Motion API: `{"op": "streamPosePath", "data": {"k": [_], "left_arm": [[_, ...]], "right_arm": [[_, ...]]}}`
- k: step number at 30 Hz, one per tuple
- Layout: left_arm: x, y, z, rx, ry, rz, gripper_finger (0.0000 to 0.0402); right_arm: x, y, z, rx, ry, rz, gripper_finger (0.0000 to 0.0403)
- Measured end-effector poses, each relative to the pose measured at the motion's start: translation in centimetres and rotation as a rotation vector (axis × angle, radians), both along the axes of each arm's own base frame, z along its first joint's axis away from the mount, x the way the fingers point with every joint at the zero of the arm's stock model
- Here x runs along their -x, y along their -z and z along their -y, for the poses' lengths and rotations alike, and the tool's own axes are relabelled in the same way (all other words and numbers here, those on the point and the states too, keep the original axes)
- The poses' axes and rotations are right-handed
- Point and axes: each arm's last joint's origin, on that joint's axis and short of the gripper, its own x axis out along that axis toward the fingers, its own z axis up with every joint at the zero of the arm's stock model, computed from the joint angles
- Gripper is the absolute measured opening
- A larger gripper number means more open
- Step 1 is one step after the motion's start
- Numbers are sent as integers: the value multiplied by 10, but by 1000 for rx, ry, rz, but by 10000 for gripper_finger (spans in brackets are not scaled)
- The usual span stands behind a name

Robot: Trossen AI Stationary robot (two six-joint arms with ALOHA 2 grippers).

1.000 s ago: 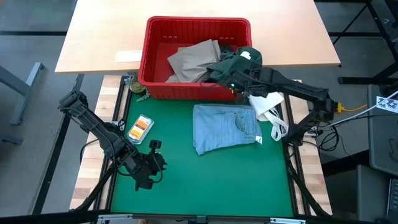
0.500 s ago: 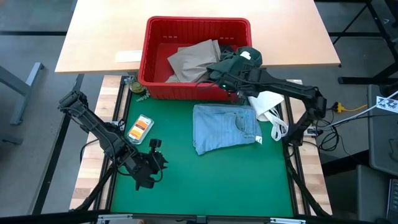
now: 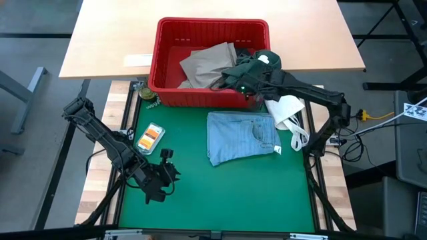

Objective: Fold Laundry from Bin
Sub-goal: Fold the green polo shirt

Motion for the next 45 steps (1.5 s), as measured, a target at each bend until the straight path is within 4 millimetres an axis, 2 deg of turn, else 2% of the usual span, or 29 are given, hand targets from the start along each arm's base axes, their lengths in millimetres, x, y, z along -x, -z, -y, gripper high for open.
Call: {"op": "streamPosePath", "data": {"k": [5, 10, 13, 16, 28, 31, 36, 41, 45], "left_arm": [[0, 0, 0, 0, 0, 0, 74], [0, 0, 0, 0, 0, 0, 74], [0, 0, 0, -8, -7, 6, 74], [0, 0, -1, -21, -18, 17, 74], [0, 0, -1, -23, -19, 18, 74], [0, 0, -1, -23, -19, 18, 74], [0, 0, -1, -22, -19, 17, 74], [0, 0, -1, -24, -20, 18, 74], [-1, 0, -1, -25, -21, 18, 74]], "right_arm": [[5, -57, -25, 83, -63, 202, 6], [18, -113, -62, 139, -161, 431, 9], [27, -132, -83, 180, -203, 505, 3], [32, -140, -96, 185, -239, 538, 9], [25, -127, -98, 161, -284, 458, 42], [26, -125, -94, 159, -270, 435, 73], [29, -116, -81, 132, -223, 330, 150], [15, -94, -64, 73, -145, 270, 218], [-1, -64, -50, -10, -132, 146, 248]]}}
